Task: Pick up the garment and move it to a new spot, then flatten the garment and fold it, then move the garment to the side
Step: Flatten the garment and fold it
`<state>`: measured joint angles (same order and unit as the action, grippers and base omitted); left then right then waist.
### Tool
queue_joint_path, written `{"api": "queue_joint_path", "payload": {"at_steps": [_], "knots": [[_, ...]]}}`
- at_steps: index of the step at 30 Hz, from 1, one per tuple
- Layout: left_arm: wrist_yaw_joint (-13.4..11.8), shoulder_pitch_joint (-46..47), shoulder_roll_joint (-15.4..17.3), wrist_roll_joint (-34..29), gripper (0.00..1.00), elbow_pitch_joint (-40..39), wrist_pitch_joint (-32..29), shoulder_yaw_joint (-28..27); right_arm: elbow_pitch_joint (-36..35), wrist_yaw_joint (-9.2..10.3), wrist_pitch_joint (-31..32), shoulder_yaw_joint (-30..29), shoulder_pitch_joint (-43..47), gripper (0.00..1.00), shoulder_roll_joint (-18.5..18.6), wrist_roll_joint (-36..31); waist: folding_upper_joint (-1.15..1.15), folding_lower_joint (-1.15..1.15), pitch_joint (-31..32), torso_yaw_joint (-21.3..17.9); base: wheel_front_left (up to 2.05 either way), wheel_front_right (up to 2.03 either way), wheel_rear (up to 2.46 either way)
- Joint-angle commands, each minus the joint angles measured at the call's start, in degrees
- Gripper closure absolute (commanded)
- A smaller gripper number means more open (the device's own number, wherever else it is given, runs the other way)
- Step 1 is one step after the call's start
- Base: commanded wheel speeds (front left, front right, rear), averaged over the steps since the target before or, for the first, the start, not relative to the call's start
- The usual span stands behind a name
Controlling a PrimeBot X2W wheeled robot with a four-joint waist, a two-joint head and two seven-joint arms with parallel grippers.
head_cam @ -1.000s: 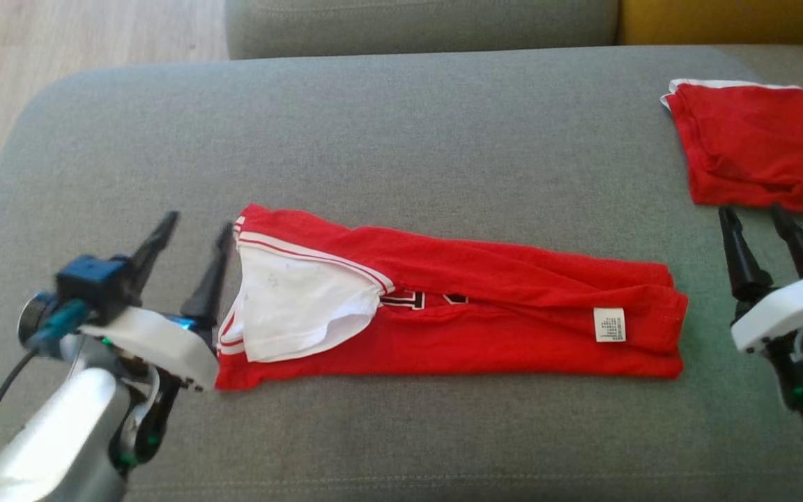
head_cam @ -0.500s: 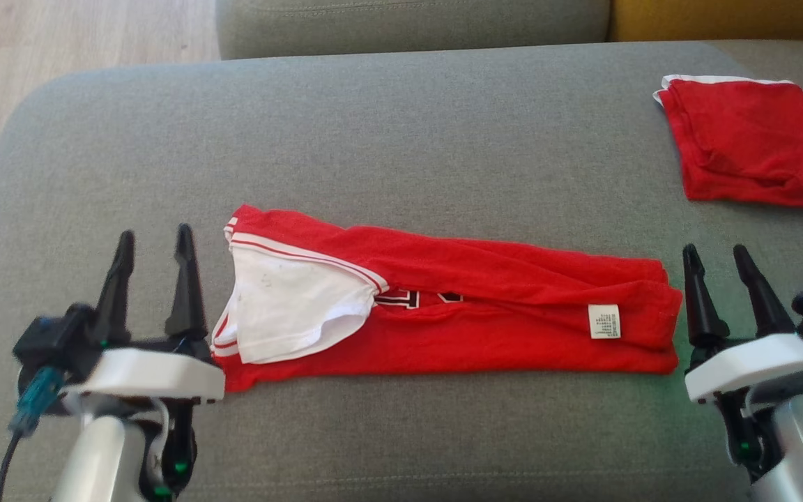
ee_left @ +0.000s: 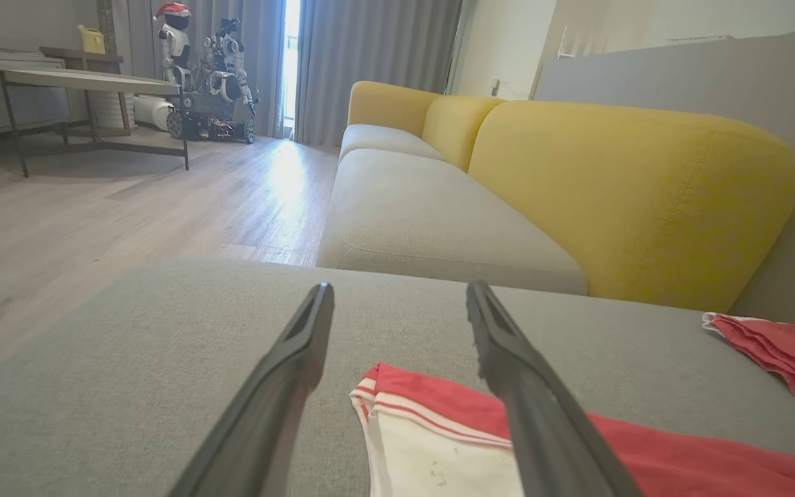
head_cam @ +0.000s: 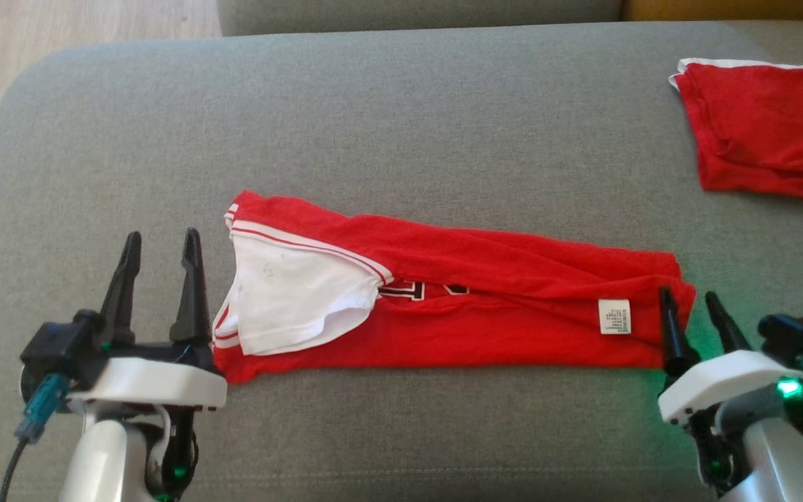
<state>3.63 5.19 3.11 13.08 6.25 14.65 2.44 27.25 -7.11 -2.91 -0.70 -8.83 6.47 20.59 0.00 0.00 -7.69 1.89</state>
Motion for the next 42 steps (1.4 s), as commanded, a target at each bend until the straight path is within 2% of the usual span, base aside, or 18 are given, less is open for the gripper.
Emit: {"api": "queue_joint_path", "payload": {"at_steps": [1,12,19,20,21,22,26,29,37,42], "knots": [[0.58,2.8,0.23,-0.73,0.0,-1.33,0.34,-2.13,-0.83,-0.37,0.21,0.5,-2.19,0.0,0.21,-0.46,0.0,0.0,-0.38,0.17,0.0,0.0,0.0],[2.04,3.27,-0.19,-1.74,0.0,-0.83,0.34,-3.15,5.96,-0.37,0.99,-2.21,-4.85,0.0,-1.34,-1.57,0.0,0.0,-2.13,1.6,0.0,0.0,0.0],[2.38,3.91,-0.22,-1.53,0.0,-1.07,0.35,-3.93,9.06,-0.37,2.81,0.42,-6.04,0.0,-1.71,-0.58,0.0,0.0,-2.3,2.03,0.0,0.0,0.0],[2.39,3.9,-0.22,-1.51,0.0,-1.11,0.35,-3.95,9.34,-0.37,3.18,1.03,-6.15,0.21,-1.65,-0.3,0.0,0.0,-2.24,2.02,0.0,0.0,0.0],[2.39,3.88,-0.22,-1.5,0.0,-1.15,0.35,-3.98,9.54,-0.37,3.34,1.5,-6.23,0.72,-1.5,-0.07,0.0,0.0,-2.17,1.99,0.0,0.0,0.0],[2.4,3.87,-0.22,-1.49,0.0,-1.18,0.35,-4.01,9.73,-0.37,3.52,2.06,-6.31,1.0,-1.28,0.04,0.0,0.0,-2.09,1.97,0.0,0.0,0.0],[2.36,3.78,-0.23,-1.43,0.0,-1.2,0.35,-4.1,9.98,-0.37,3.36,3.19,-6.51,1.0,0.16,0.35,0.0,0.0,-1.65,1.75,0.0,0.0,0.0],[2.27,3.65,-0.23,-1.37,0.0,-1.29,0.35,-4.14,10.2,-0.37,2.75,1.88,-7.03,1.0,2.01,-0.99,0.0,0.0,-1.4,1.51,0.0,0.0,0.0],[1.87,3.54,-0.23,-1.03,0.0,-1.37,0.35,-3.99,7.27,-0.37,3.57,-5.27,-9.38,1.0,5.19,-7.4,0.0,0.0,-1.16,1.01,0.0,0.0,0.0],[1.72,3.72,-0.23,-0.76,0.0,-1.54,0.35,-3.78,4.51,-0.37,6.35,-13.16,-10.94,1.0,8.01,-14.03,0.0,0.0,-1.28,1.01,0.0,0.0,0.0]]}}
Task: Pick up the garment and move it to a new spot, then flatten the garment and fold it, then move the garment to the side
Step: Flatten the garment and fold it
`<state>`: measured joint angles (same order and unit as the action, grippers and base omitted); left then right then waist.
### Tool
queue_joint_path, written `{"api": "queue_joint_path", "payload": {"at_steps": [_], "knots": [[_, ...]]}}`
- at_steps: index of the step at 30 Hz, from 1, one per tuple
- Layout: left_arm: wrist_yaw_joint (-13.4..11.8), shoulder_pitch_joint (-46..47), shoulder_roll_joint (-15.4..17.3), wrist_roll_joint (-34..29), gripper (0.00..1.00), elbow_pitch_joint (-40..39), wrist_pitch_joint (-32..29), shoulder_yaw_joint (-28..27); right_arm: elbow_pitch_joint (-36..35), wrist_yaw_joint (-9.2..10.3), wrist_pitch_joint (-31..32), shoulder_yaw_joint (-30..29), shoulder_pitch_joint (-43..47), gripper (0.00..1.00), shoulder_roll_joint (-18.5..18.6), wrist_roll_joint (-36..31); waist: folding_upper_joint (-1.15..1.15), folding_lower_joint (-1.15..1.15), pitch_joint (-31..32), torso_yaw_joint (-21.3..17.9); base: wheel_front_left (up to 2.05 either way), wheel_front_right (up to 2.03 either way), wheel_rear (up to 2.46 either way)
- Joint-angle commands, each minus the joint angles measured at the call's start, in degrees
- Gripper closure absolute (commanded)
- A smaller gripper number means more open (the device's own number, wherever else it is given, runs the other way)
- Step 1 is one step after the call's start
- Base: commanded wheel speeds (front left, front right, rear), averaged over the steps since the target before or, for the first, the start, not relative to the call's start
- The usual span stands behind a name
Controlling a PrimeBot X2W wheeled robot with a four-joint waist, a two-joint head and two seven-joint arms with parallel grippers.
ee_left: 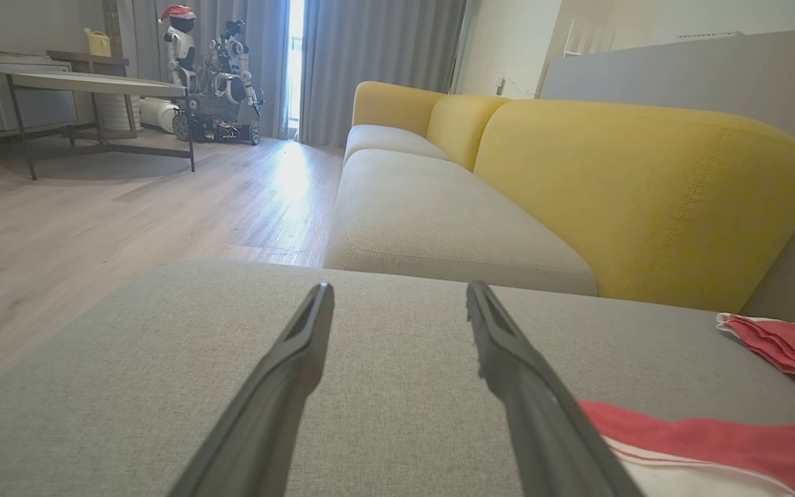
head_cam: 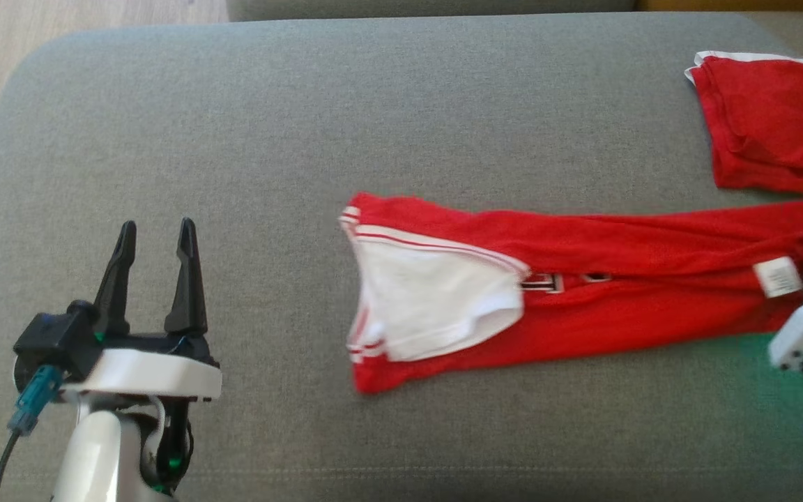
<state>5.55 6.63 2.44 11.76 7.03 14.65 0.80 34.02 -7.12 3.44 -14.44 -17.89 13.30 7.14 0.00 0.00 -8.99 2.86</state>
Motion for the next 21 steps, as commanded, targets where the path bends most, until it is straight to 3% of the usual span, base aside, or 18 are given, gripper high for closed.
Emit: {"api": "queue_joint_path", "payload": {"at_steps": [1,8,21], "knots": [[-0.28,2.3,0.44,0.61,0.0,-2.34,0.35,-2.12,-2.83,-0.36,0.53,-0.18,-2.06,1.0,1.16,-1.36,0.0,0.0,0.05,0.05,0.0,0.0,0.0],[-0.6,1.83,0.44,0.87,0.0,-2.6,0.35,-1.83,-6.74,-0.36,4.02,0.45,-1.84,1.0,-0.79,-2.04,0.0,0.0,1.38,-0.35,0.0,0.0,0.0],[-1.53,0.45,0.44,1.78,0.0,-2.87,0.35,-1.16,-22.28,-0.36,15.89,12.61,0.28,1.0,-6.15,10.56,0.0,0.0,3.81,-2.54,0.0,0.0,0.0]]}}
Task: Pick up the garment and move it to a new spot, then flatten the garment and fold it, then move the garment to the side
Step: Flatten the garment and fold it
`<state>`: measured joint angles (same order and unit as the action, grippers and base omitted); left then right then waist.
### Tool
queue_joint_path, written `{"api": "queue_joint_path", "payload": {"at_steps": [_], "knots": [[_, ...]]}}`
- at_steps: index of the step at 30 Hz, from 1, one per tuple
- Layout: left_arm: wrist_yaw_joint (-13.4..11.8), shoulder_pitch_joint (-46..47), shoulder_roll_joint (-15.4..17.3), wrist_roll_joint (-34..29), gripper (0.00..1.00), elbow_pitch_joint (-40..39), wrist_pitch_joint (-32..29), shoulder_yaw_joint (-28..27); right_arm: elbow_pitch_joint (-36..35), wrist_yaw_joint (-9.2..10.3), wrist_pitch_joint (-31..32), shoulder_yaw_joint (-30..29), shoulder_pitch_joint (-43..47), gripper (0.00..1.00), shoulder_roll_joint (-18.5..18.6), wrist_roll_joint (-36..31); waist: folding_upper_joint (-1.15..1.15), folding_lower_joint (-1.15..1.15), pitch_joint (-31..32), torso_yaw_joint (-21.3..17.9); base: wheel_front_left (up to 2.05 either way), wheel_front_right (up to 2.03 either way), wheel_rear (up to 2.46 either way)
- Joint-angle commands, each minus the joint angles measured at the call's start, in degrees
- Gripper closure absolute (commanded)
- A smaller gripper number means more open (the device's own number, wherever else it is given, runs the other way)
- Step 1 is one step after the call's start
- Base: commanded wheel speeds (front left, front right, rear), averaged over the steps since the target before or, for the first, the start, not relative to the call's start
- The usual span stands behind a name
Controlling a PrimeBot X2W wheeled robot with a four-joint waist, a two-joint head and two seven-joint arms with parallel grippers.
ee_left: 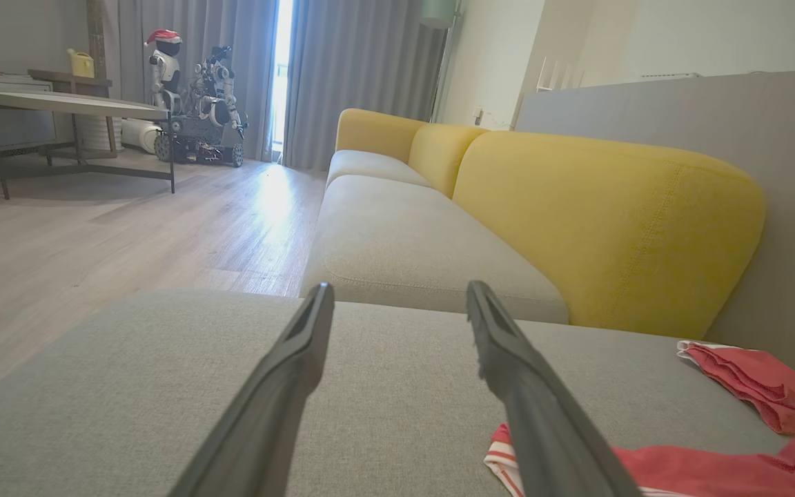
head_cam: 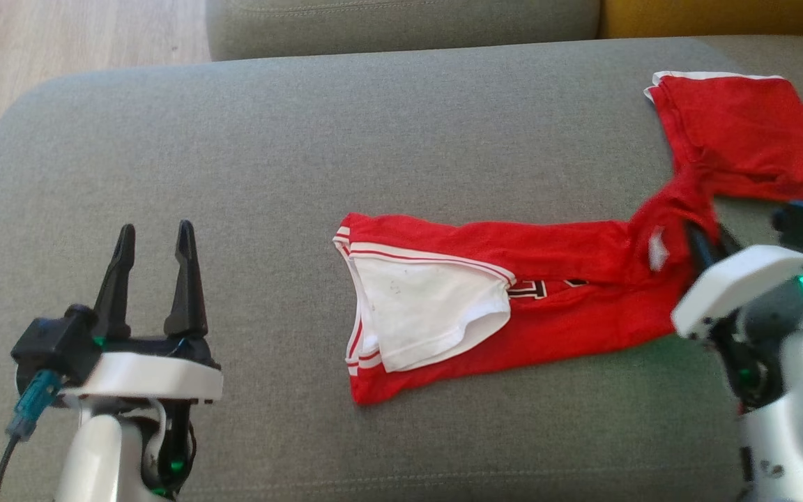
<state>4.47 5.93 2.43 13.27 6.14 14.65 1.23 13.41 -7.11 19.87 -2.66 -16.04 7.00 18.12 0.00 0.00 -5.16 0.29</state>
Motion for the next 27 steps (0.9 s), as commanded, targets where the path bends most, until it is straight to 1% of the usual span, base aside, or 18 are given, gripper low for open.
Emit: {"api": "queue_joint_path", "payload": {"at_steps": [1,5,8,10,12,15,18,22,27], "knots": [[-0.5,1.11,0.45,0.37,0.0,-1.98,0.35,-1.48,-3.14,-0.37,0.42,1.77,-1.52,1.0,-0.44,0.87,0.0,0.0,-0.05,-0.04,0.0,0.0,0.0],[-0.57,1.13,0.45,0.65,0.0,-1.88,0.35,-1.06,-8.41,-0.37,3.2,5.08,-1.23,1.0,-2.76,5.33,0.0,0.0,-0.23,0.1,0.0,0.0,0.0],[-0.54,1.17,0.45,0.8,0.0,-1.68,0.35,-0.78,-10.98,-0.37,4.56,7.82,-0.91,1.0,-3.82,9.04,0.0,0.0,-0.15,0.49,0.0,0.0,0.0],[-0.51,1.27,0.45,0.87,0.0,-1.55,0.35,-0.83,-11.86,-0.37,5.11,10.51,-0.75,1.0,-4.05,12.83,0.0,0.0,-0.13,0.83,0.0,0.0,0.0],[-0.42,1.53,0.45,0.89,0.0,-1.36,0.35,-0.59,-11.96,-0.37,3.94,13.14,-0.77,1.0,-4.09,17.74,0.0,0.0,-0.15,1.51,0.0,0.0,0.0],[-0.41,1.79,0.45,1.15,0.0,-1.29,0.35,-0.07,-10.53,-0.37,1.13,16.75,-1.56,1.0,-4.1,22.73,0.0,0.0,-0.05,2.63,0.0,0.0,0.0],[-0.57,1.56,0.45,1.45,0.0,-1.18,0.35,0.37,-8.08,-0.37,-1.51,21.11,-2.57,1.0,-4.11,25.9,0.0,0.0,0.11,3.76,0.0,0.0,0.0],[-1.05,1.25,0.45,2.0,0.0,-1.27,0.35,0.35,-4.28,-0.37,-4.64,26.07,-3.96,1.0,-4.12,28.3,0.0,0.0,-0.09,5.23,0.0,0.0,0.0],[-1.13,1.09,0.44,2.45,0.0,-1.17,0.35,0.61,0.8,-0.37,-8.62,30.12,-6.08,1.0,-4.12,31.09,0.0,0.0,-0.84,6.73,0.0,0.0,0.0]]}}
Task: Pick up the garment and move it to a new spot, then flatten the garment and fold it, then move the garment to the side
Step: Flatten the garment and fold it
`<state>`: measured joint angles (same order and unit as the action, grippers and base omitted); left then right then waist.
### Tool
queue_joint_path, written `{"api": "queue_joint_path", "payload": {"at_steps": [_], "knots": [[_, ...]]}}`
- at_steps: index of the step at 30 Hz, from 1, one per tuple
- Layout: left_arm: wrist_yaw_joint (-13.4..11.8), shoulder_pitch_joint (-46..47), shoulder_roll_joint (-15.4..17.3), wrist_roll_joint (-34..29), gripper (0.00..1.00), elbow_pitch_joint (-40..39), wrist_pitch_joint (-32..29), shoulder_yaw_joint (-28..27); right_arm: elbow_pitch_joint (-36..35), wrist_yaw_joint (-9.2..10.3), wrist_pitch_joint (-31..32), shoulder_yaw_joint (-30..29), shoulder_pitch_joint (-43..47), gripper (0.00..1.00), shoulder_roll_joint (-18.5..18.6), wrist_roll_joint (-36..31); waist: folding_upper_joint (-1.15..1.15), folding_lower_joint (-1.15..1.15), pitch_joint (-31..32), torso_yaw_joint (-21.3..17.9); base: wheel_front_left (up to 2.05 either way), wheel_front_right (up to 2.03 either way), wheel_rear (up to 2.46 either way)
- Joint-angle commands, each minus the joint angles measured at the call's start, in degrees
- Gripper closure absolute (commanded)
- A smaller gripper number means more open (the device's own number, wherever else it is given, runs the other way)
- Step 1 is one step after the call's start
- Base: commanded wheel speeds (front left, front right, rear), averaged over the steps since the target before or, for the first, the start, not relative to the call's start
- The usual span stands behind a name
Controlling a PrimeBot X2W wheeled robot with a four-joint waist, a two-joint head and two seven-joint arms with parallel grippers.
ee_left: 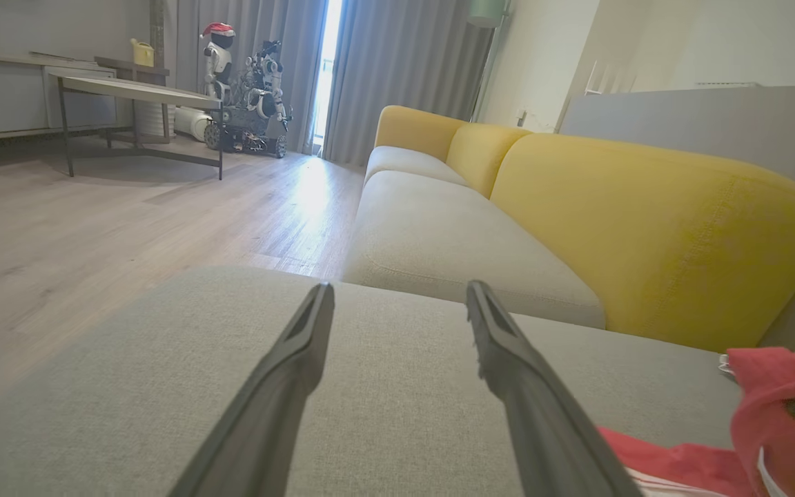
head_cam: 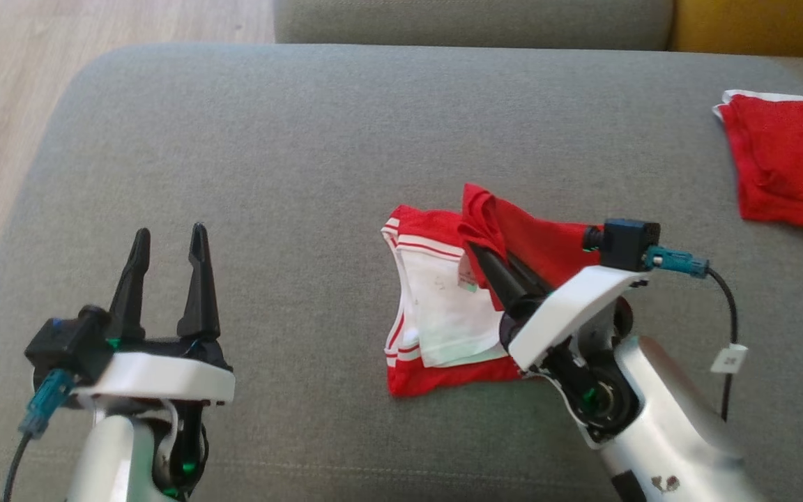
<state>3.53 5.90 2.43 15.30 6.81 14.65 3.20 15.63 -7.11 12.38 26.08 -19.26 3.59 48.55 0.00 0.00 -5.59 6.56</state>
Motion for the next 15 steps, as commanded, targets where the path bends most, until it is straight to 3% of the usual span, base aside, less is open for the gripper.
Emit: {"api": "queue_joint_path", "payload": {"at_steps": [1,10,11,12,15], "knots": [[-0.2,1.24,0.44,0.51,0.0,-1.79,0.35,-1.25,-0.47,-0.37,-1.89,2.11,-3.41,1.0,-0.7,1.41,0.0,0.0,-0.59,0.75,0.0,0.0,0.0],[-0.74,1.95,0.44,1.21,0.0,-1.8,0.35,-0.76,8.66,-0.37,-4.79,8.8,-7.22,1.0,-0.7,4.23,0.0,0.0,-1.66,2.12,0.0,0.0,0.0],[-0.7,2.05,0.44,1.23,0.0,-1.77,0.35,-1.09,9.45,-0.37,-4.77,9.89,-7.57,0.7,-0.7,4.37,0.0,0.0,-1.75,2.15,0.0,0.0,0.0],[-0.6,2.15,0.44,1.2,0.0,-1.73,0.35,-1.4,9.96,-0.37,-4.84,10.79,-7.83,0.03,-0.7,4.75,0.0,0.0,-1.83,2.13,0.0,0.0,0.0],[-0.35,2.27,0.44,0.85,0.0,-1.71,0.35,-2.18,10.53,-0.37,-4.98,13.04,-8.67,0.0,-0.71,6.33,0.0,0.0,-1.93,1.82,0.0,0.0,0.0]]}}
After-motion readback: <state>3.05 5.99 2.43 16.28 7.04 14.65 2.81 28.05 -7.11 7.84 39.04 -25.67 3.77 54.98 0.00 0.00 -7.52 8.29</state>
